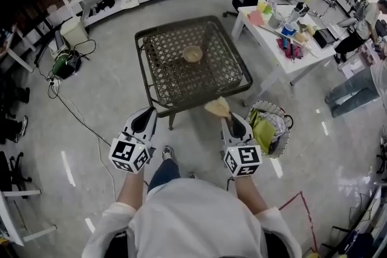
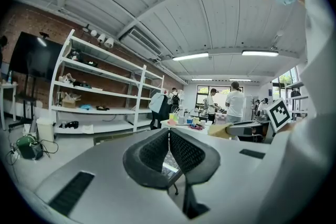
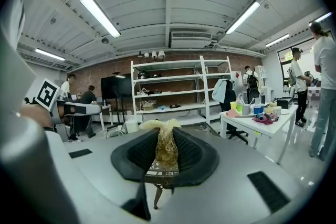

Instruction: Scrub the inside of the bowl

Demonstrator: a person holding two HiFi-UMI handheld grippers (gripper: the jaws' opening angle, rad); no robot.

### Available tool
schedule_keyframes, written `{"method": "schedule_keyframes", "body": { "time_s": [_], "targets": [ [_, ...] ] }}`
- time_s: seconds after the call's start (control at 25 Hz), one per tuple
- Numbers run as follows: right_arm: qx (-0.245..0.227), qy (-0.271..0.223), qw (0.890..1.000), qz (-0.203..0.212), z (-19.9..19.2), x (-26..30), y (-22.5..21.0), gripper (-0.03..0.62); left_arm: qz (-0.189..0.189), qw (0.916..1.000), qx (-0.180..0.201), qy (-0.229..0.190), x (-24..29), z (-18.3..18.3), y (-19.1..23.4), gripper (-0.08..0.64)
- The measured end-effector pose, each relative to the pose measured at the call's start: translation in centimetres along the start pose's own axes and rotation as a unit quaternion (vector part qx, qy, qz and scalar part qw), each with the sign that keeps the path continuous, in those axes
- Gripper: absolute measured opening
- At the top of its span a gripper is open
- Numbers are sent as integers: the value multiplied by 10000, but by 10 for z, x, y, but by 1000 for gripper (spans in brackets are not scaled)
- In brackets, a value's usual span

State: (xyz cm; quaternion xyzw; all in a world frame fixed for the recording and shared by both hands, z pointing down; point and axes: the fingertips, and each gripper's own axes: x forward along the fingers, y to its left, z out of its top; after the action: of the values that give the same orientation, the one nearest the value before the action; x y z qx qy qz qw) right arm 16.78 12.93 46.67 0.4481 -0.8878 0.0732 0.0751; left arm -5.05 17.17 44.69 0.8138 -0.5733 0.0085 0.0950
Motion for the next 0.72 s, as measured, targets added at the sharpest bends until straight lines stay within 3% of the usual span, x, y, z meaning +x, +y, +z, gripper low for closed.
{"method": "schedule_keyframes", "body": {
  "time_s": [0.72],
  "targets": [
    [96, -188, 9967, -787, 38, 116, 10, 91, -927, 9956, 115, 122, 94, 32, 106, 34]
  ]
}}
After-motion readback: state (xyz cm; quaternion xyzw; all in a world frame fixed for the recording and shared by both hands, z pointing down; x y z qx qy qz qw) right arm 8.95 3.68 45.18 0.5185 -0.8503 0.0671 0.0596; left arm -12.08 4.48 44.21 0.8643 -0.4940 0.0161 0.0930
